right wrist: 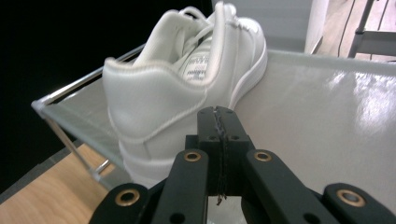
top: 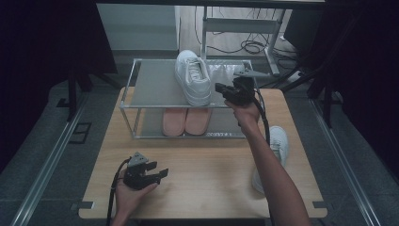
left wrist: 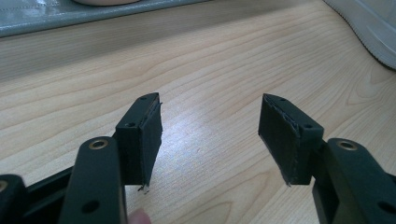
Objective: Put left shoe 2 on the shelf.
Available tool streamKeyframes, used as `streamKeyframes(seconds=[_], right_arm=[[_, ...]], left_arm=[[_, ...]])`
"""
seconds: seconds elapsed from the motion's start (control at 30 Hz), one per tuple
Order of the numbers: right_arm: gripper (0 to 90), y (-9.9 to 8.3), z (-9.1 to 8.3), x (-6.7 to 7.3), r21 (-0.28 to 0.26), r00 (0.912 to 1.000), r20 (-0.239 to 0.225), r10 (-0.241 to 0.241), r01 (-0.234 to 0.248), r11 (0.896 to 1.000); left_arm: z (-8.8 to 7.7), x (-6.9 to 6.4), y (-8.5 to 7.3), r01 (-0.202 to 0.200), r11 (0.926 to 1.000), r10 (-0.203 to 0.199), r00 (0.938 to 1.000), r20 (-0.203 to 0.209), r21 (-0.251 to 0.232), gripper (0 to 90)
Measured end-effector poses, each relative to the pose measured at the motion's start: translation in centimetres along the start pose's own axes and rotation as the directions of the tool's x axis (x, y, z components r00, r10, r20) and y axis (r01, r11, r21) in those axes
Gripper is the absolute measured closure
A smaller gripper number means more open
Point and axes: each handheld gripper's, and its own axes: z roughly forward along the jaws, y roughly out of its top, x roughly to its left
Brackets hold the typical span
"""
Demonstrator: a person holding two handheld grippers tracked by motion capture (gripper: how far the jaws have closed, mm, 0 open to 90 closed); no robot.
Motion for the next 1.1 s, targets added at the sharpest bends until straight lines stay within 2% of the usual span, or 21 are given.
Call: streamKeyframes(seconds=[0.47, 0.77, 1.1], right_arm=[[90.0, -1.7, 0.0, -0.1, 0.021, 0.9997, -0.026, -0.001, 0.002, 1.0], [90.0, -2.1, 0.4, 0.7, 0.031, 0.9982, -0.057, -0.02, 0.022, 0.999], [90.0, -2.0, 1.1, 1.2, 0.033, 0.9979, -0.06, -0.025, 0.027, 0.999]], left_arm=[[0.2, -0.1, 0.0, -0.001, 1.0, 0.001, 1.0, 0.0, 0.009, 40.1], [0.1, -0.1, 0.0, 0.001, 1.0, -0.001, 1.0, 0.0, 0.008, 40.1], [0.1, -0.1, 0.0, 0.001, 1.0, -0.001, 1.0, 0.0, 0.004, 40.0]])
